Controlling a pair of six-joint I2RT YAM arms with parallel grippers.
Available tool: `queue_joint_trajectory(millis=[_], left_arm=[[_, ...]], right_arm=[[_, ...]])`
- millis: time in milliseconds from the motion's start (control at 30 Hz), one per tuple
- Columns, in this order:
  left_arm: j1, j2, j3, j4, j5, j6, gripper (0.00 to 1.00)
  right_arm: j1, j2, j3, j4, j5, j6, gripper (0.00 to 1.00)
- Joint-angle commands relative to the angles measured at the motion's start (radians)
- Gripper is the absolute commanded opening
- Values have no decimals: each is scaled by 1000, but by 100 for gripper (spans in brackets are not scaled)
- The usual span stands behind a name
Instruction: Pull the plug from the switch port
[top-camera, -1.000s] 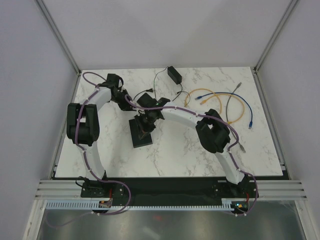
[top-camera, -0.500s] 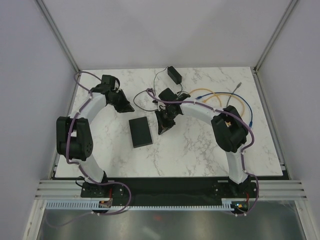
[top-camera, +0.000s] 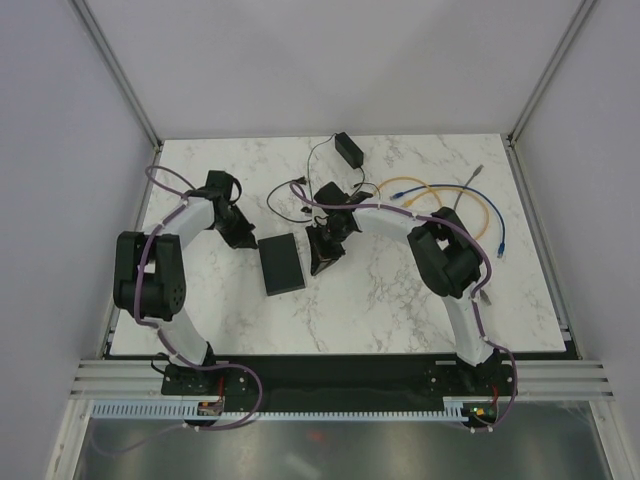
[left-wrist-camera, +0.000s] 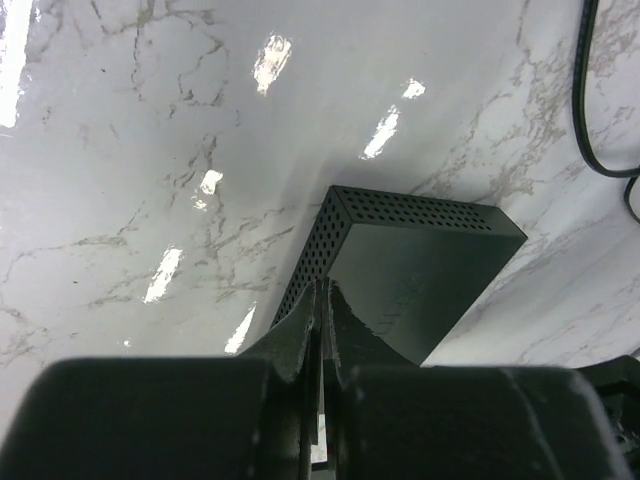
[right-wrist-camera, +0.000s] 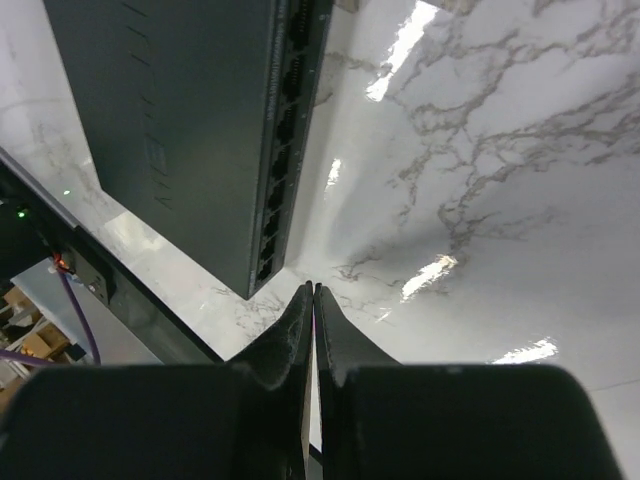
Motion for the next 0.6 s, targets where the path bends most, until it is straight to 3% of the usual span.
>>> queue_joint_trajectory(millis=[0,267,433,567], left_arm=[[1,38,30,-12,-42,-51,2],[-10,199,131,-37,-5,-71,2],[-40,268,263,-43,114,-28,2],[-82,344,366,-40,241,-16,2]], right_arm=[[0,11,12,64,-72,25,8],[15,23,1,89,-109,39,8],[53,32,-1,139,-136,75,8],[84,52,22,286,-182,219,8]])
